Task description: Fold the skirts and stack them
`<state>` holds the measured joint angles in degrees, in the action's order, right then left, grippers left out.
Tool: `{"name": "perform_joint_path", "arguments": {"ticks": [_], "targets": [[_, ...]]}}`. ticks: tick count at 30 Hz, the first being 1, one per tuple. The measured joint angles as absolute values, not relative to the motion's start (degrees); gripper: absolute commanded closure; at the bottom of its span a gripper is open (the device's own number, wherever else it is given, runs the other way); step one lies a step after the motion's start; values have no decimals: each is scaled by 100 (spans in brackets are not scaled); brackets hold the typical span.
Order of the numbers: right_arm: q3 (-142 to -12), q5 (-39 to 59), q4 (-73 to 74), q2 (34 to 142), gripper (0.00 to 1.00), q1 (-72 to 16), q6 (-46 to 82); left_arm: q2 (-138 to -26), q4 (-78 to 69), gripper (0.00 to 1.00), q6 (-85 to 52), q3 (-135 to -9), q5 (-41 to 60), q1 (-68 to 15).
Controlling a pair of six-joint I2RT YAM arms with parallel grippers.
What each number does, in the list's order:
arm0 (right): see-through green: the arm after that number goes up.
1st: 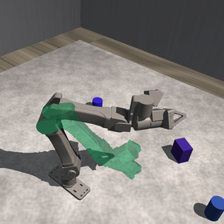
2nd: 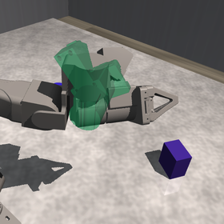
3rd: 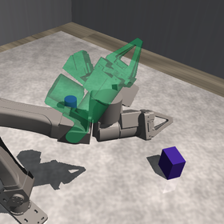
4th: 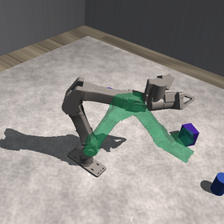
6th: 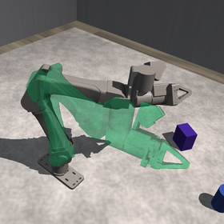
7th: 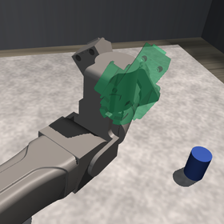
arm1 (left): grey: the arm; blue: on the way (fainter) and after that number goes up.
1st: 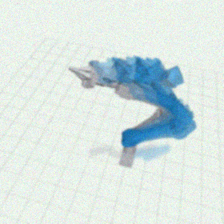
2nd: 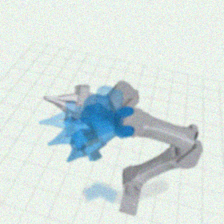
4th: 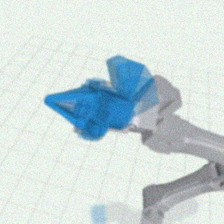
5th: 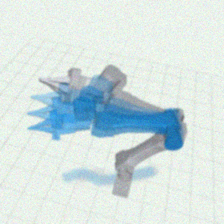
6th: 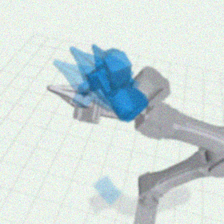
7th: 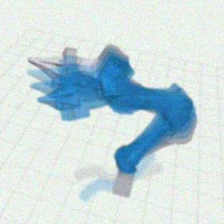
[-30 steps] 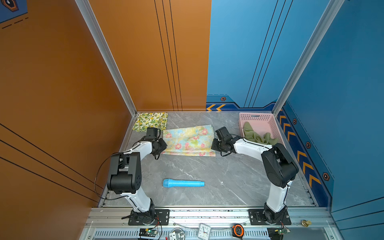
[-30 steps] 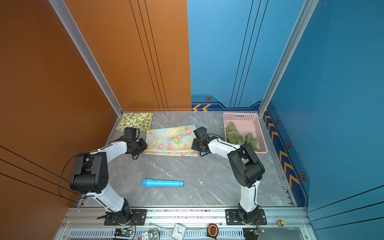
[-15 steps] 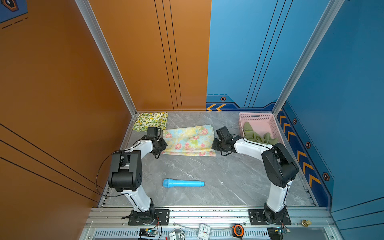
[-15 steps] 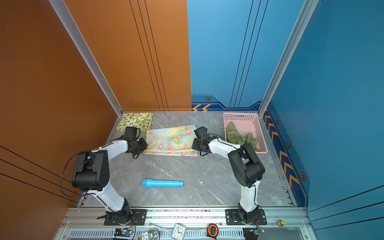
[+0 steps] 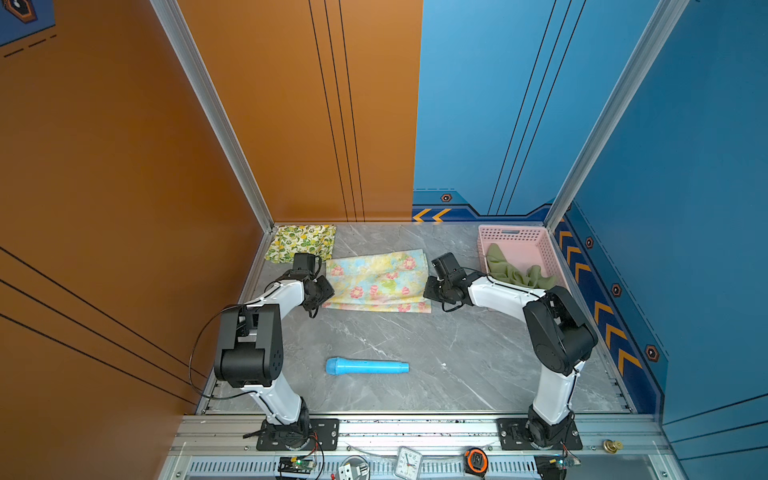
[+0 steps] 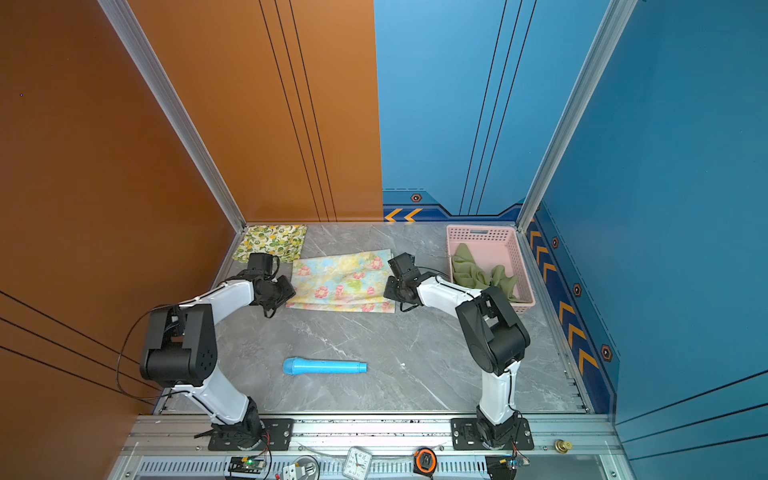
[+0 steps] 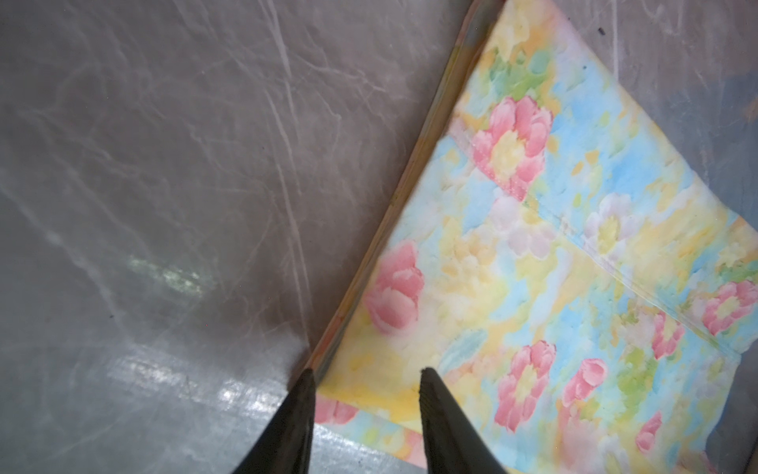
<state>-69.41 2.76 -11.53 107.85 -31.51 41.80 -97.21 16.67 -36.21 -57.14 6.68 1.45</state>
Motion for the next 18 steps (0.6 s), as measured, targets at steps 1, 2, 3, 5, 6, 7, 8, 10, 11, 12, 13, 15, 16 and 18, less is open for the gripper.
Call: {"name": "perform_joint_path", "arguments": {"ticks": [1, 2, 3, 5, 6, 7, 8, 10, 11, 12, 13, 15, 16, 18], "targets": [[-6941, 276, -1153, 10785, 100, -3151, 4180, -9736, 1667, 63, -3605, -5714, 668, 145], [-6941, 279, -1153, 10785, 100, -3151, 4180, -9767, 1671, 66, -3592, -5714, 663, 143], [-6941, 276, -1155, 10785, 100, -3148, 4180, -9800, 1673, 72, -3588, -5714, 659, 143], [-6941, 276, -1153, 10785, 100, -3151, 4180, -9865, 1682, 84, -3562, -5714, 642, 132], [-6941, 276, -1153, 10785, 100, -3148, 4180, -9902, 1688, 92, -3592, -5714, 615, 123], [-6941, 276, -1153, 10785, 100, -3148, 4180, -9922, 1704, 98, -3586, -5721, 602, 110], [-6941, 279, -1153, 10785, 100, -3148, 4180, -9946, 1743, 100, -3575, -5754, 602, 108], [-6941, 276, -1153, 10785, 100, -3148, 4180, -9957, 1767, 100, -3531, -5857, 593, 106], [-6941, 276, -1153, 10785, 100, -3148, 4180, -9957, 1765, 100, -3533, -5913, 591, 106], [-6941, 276, -1153, 10785, 100, -3148, 4180, -9955, 1763, 100, -3533, -5972, 589, 106], [-6941, 276, -1153, 10785, 100, -3148, 4180, -9955, 1756, 100, -3533, -6010, 587, 106], [-6941, 276, -1153, 10785, 100, -3148, 4180, -9939, 1756, 100, -3533, -6047, 585, 106], [-6941, 276, -1153, 10785, 100, -3148, 4180, -9924, 1761, 100, -3533, -6047, 585, 106], [-6941, 276, -1153, 10785, 100, -3148, 4180, -9876, 1780, 100, -3533, -6047, 585, 106]]}}
